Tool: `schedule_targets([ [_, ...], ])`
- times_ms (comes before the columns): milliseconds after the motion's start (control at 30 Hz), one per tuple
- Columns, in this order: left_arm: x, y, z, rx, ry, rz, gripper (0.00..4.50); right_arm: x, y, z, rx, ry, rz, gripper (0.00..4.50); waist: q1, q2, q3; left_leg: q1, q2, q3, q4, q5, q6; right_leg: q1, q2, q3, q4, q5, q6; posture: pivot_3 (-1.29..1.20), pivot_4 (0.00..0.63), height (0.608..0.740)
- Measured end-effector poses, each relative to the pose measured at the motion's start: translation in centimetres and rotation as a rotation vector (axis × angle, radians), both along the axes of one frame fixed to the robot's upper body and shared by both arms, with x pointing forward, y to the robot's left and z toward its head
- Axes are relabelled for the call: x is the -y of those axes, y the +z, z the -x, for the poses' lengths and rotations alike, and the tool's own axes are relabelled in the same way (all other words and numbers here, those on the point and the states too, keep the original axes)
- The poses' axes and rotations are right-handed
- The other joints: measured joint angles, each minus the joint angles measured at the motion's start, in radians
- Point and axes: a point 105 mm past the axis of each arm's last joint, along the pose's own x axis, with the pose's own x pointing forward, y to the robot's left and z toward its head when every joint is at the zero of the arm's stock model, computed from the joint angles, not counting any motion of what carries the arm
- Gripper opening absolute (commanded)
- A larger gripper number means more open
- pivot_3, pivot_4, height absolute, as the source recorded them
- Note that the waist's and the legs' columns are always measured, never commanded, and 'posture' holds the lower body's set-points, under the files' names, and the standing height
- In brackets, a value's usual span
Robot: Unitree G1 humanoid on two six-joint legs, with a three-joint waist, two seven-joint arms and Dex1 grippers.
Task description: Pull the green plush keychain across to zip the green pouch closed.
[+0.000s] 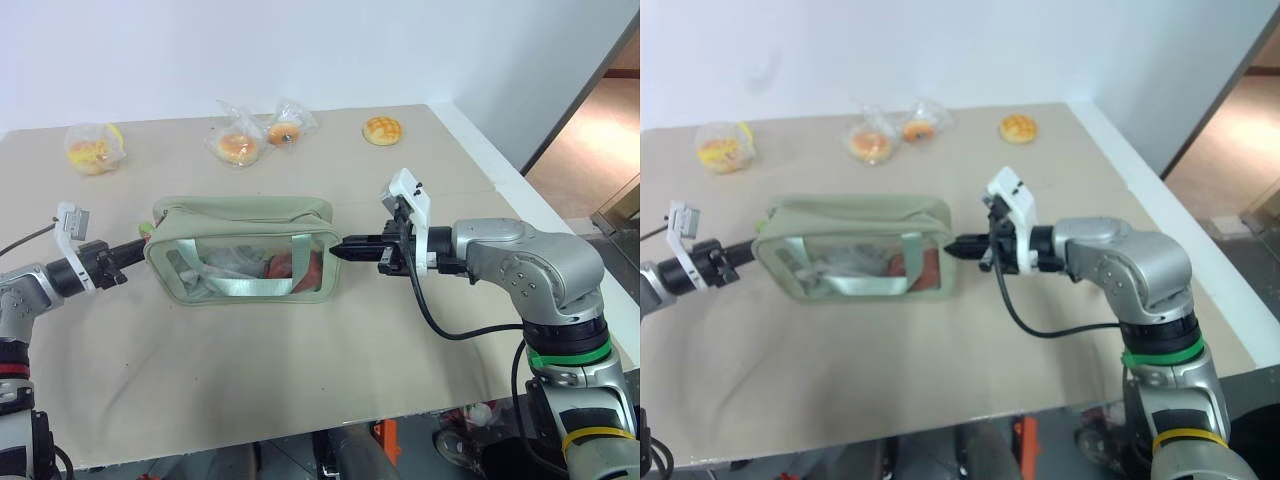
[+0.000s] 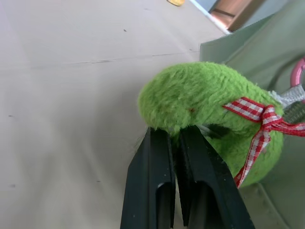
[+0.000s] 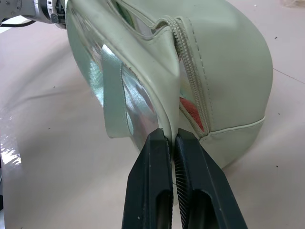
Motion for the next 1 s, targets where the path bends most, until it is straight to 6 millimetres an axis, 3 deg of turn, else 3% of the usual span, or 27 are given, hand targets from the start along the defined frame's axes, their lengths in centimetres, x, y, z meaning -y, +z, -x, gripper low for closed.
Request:
schedule_targets([
  [133, 0.0, 2.6, -1.1, 0.104, 0.024, -0.036, 0.04, 0.0, 0.0, -0.1, -0.001, -0.001, -0.002, 0.0, 0.001, 0.0, 0.0, 0.0, 0.0, 0.0, 0.001, 0.0, 0.0, 0.0, 0.0, 0.0, 0.0, 0.0, 0.0, 0.0, 0.15, 0.74],
  [300, 1.0, 7.5, -2.1, 0.284, 0.009, -0.075, 0.04, 0.1, -0.1, -0.2, -0.004, -0.002, -0.004, 0.0, 0.001, 0.0, 0.0, -0.001, -0.001, 0.0, 0.001, 0.0, 0.0, 0.0, 0.0, 0.001, 0.0, 0.001, 0.001, 0.0, 0.15, 0.74],
  [333, 1.8, 8.8, -2.3, 0.339, -0.016, -0.115, 0.04, 0.1, -0.1, -0.2, -0.002, -0.002, -0.003, 0.0, 0.0, 0.0, 0.0, 0.0, -0.001, 0.001, 0.001, 0.0, 0.0, 0.0, 0.0, 0.002, 0.0, 0.001, 0.001, 0.0, 0.15, 0.74],
  [500, 6.5, 11.1, -2.2, 0.461, -0.196, -0.21, 0.04, 0.2, -0.1, -0.3, 0.002, -0.008, -0.001, 0.0, 0.002, 0.0, 0.0, -0.001, -0.001, 0.001, 0.002, 0.0, 0.0, 0.0, 0.0, 0.002, 0.0, 0.001, 0.002, 0.0, 0.15, 0.74],
  [700, 13.1, 12.8, 0.6, 0.604, -0.545, -0.399, 0.04, 0.2, -0.2, -0.4, -0.001, -0.011, -0.002, 0.0, -0.002, 0.0, 0.0, 0.0, -0.001, 0.002, 0.001, 0.0, 0.0, 0.0, 0.001, 0.003, 0.0, 0.001, 0.002, 0.0, 0.15, 0.74],
  [833, 14.6, 14.1, 2.3, 0.652, -0.679, -0.439, 0.04, 0.4, -0.3, -0.6, -0.006, -0.024, 0.0, 0.0, -0.004, 0.0, 0.0, 0.0, 0.0, 0.002, 0.001, 0.0, 0.0, 0.0, 0.003, 0.004, 0.0, 0.001, 0.002, 0.0, 0.15, 0.74],
  [1000, 14.9, 13.7, 3.9, 0.637, -0.806, -0.518, 0.04, 0.4, -0.5, -0.6, -0.012, -0.026, -0.002, 0.0, -0.004, 0.0, 0.0, 0.0, 0.0, 0.002, 0.001, 0.0, 0.0, 0.0, 0.003, 0.004, 0.0, 0.001, 0.002, 0.0, 0.15, 0.74],
])
